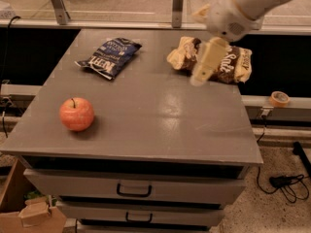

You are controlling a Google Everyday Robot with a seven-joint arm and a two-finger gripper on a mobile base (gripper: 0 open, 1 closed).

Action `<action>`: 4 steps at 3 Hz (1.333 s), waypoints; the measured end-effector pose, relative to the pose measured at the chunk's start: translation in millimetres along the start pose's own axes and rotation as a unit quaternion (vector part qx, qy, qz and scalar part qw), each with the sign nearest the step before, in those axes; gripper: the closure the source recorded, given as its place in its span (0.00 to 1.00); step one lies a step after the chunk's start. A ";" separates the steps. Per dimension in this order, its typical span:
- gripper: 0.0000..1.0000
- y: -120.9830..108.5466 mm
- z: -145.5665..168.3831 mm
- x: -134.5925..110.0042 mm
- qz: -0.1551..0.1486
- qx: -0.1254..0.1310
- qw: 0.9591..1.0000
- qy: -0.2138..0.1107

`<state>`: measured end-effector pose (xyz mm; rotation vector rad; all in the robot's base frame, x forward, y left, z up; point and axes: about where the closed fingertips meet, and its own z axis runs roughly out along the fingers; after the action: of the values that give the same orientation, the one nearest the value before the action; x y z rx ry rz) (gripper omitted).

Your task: Move blue chip bag near apple

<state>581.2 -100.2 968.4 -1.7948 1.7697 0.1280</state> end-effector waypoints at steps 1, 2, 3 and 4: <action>0.00 -38.1 38.1 -52.0 -0.009 -0.002 0.997 -0.080; 0.00 -38.0 38.2 -52.1 -0.009 -0.002 0.997 -0.080; 0.00 -49.2 66.7 -53.1 0.005 0.000 0.995 -0.100; 0.00 -75.6 125.5 -60.5 0.033 0.000 0.988 -0.149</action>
Offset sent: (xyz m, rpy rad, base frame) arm 0.0364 0.0538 0.0054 0.1225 -0.0145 0.0644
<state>688.4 6.8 921.5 -1.6227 1.6134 0.4017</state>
